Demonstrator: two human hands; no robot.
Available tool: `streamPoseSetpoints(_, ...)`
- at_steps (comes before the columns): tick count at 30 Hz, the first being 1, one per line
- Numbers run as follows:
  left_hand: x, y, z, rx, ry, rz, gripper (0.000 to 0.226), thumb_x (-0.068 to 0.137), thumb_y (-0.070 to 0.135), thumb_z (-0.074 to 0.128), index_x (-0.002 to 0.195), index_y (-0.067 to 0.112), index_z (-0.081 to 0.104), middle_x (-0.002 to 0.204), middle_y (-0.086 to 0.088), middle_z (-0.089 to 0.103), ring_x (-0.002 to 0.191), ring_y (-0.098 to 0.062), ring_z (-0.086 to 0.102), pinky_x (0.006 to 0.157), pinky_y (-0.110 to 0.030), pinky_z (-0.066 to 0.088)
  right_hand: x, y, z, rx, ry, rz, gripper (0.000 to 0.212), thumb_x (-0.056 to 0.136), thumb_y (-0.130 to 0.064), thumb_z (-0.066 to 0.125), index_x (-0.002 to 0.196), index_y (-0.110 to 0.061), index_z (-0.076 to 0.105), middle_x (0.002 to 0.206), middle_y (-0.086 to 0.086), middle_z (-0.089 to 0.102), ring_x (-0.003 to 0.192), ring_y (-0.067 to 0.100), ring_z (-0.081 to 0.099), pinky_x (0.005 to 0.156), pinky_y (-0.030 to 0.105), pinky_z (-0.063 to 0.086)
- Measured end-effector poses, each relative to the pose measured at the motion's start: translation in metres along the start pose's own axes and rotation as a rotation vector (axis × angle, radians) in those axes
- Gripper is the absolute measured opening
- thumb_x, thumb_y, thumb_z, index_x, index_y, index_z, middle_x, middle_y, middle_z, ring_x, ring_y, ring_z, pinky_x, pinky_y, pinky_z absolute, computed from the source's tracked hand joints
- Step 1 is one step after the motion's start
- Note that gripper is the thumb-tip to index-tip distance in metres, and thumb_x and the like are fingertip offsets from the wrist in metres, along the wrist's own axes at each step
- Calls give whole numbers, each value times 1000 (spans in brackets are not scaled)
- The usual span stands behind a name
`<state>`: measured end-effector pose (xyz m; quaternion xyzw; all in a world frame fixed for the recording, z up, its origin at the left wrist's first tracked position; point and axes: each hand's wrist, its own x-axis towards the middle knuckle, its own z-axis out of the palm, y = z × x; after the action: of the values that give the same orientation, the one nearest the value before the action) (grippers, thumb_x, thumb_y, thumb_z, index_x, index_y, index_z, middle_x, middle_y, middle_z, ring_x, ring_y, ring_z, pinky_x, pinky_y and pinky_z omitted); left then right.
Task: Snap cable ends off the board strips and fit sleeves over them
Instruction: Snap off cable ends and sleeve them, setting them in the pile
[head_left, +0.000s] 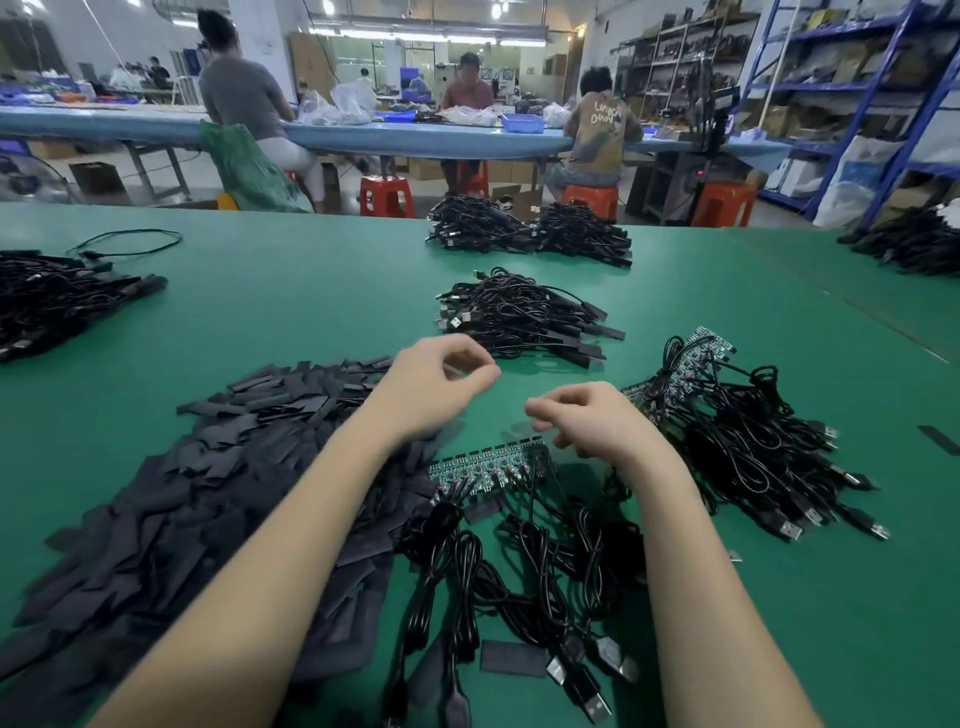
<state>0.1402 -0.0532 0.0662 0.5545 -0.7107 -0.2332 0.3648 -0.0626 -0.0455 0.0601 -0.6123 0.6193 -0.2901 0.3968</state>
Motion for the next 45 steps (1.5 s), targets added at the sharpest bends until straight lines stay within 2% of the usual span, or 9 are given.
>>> streamPoseSetpoints(4,-21,4,16,4,-124,-11,6,93,36,68,96,31,71,94,20,70,84,4,65,79,-15,47,-3,1,-6,-179,-131,50,20,82,-35,81,90,-17,77,73,-3,74,60,8,62,54,19,46)
streamPoseSetpoints(9,-18,4,11,-152,-374,-71,19,87,50,72,93,33,76,92,17,76,85,5,67,78,-12,46,-6,5,-14,391,-240,76,26,67,-19,91,88,-16,76,75,-3,71,57,3,59,57,15,52)
streamPoseSetpoints(13,-19,-1,10,-410,-416,-108,19,81,39,81,97,29,78,103,7,77,101,-4,70,88,-11,48,-8,8,-15,614,-380,106,24,66,-20,84,87,-15,74,73,-6,65,52,1,53,50,12,50)
streamPoseSetpoints(17,-21,-3,14,-551,-388,-144,29,66,40,84,90,24,80,100,-1,78,91,-8,68,86,-18,47,-8,8,-6,669,-358,137,22,68,-20,81,88,-14,76,78,-2,55,58,4,47,47,13,50)
streamPoseSetpoints(25,-22,-3,11,-687,-398,-75,14,72,28,82,85,23,80,86,5,75,79,-5,65,77,-14,49,-17,3,2,850,-428,105,8,70,-22,79,66,-19,74,64,-7,65,53,3,58,48,12,44)
streamPoseSetpoints(31,-20,3,17,-68,-54,15,25,83,30,81,107,28,72,101,16,73,88,5,64,78,-15,49,-22,-16,-28,761,-325,-49,17,64,-27,88,71,-24,73,68,-7,49,61,6,40,42,11,32)
streamPoseSetpoints(33,-23,15,22,-272,24,19,17,89,30,75,105,26,71,99,13,73,89,0,67,78,-17,51,-21,-27,-22,846,-244,-56,20,70,-22,86,82,-21,70,60,-10,52,52,3,43,40,11,34)
streamPoseSetpoints(36,-31,34,32,-877,-90,-122,11,98,23,64,105,15,67,99,0,76,88,-17,73,76,-26,57,-17,-41,-7,854,-77,-37,16,81,-16,77,96,-19,72,63,-11,64,48,2,49,43,11,40)
streamPoseSetpoints(45,-46,20,45,-1209,17,-347,10,96,0,60,97,10,59,87,-7,67,64,-14,70,61,-21,56,-24,-59,5,36,330,-302,10,86,-33,74,94,-30,69,79,-16,70,69,-3,64,60,12,43)
